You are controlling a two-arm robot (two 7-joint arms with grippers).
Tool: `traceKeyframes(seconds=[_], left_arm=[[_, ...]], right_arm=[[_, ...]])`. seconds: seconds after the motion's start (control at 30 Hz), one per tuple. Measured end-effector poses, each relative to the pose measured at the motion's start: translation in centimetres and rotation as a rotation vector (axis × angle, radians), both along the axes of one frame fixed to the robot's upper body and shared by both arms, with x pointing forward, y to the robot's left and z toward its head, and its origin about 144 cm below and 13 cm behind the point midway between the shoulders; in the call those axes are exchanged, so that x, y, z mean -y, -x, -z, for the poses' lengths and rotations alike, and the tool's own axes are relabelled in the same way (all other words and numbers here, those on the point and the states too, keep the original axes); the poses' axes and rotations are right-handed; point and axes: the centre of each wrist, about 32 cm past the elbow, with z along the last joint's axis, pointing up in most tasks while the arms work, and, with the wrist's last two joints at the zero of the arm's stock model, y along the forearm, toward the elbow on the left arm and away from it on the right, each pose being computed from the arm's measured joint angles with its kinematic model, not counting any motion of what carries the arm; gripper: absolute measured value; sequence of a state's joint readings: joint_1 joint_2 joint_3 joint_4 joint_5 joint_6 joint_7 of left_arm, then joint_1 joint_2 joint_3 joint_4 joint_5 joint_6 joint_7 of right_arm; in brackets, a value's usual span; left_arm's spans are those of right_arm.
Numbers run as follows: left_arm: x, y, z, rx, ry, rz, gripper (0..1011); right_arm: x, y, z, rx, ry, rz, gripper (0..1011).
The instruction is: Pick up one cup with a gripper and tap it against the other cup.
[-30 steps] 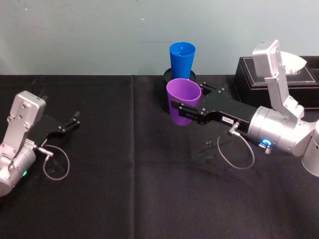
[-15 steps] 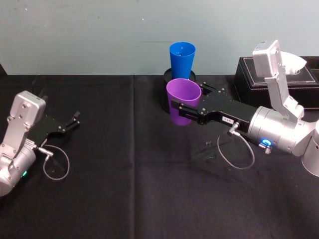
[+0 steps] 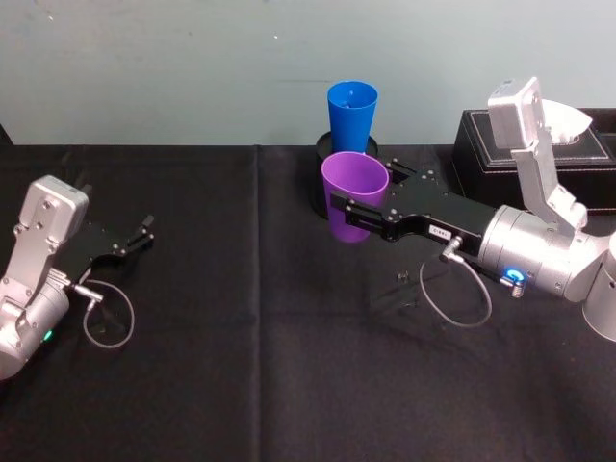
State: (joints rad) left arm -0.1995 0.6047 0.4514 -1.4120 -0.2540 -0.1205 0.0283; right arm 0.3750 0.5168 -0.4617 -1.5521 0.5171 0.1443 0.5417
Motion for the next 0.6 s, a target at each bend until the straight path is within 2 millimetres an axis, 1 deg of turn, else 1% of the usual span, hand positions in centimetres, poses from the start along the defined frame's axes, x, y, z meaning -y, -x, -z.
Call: traceKeyframes(seconds=[0.6], left_arm=[[0.00, 0.00, 0.00, 0.000, 0.000, 0.000, 1005]], right_arm=[[0.00, 0.00, 0.00, 0.000, 0.000, 0.000, 741]])
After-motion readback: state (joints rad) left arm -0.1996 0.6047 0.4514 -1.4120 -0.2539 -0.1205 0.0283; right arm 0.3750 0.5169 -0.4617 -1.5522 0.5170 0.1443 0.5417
